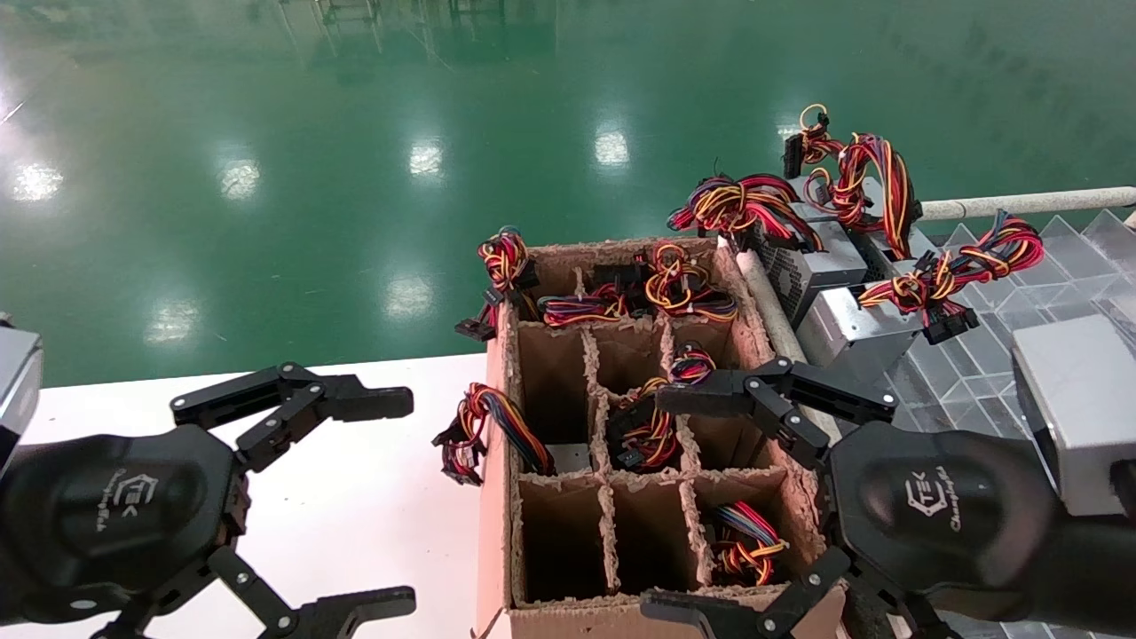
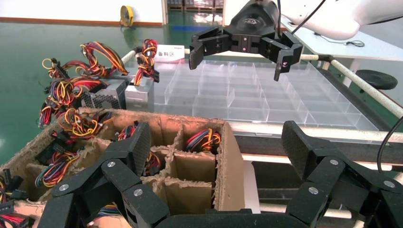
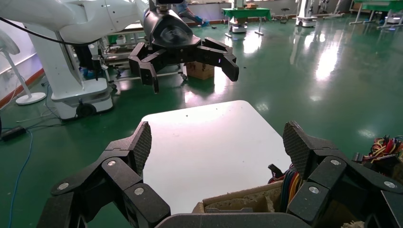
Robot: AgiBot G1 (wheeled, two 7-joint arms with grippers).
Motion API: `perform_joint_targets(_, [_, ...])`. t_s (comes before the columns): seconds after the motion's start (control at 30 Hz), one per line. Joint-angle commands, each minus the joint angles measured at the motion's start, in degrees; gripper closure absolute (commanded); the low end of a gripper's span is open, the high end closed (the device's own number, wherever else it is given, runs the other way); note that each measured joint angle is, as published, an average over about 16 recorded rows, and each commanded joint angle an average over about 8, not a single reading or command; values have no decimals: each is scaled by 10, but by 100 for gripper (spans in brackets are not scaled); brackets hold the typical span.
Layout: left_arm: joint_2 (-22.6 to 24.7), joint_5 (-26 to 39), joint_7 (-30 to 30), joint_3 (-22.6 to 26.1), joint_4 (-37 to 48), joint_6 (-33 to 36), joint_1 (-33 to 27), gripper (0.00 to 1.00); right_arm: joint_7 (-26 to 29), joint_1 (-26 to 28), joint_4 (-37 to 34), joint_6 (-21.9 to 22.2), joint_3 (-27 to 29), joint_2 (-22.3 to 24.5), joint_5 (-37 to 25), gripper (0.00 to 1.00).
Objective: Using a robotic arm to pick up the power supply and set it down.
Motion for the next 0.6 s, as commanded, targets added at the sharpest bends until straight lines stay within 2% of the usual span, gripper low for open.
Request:
perform_joint_targets(0.03, [0,0,0,0,0,0,0,0,0,0,0,0,0,0,0,0])
perform_joint_targets(0.6, [0,0,0,0,0,0,0,0,0,0,0,0,0,0,0,0])
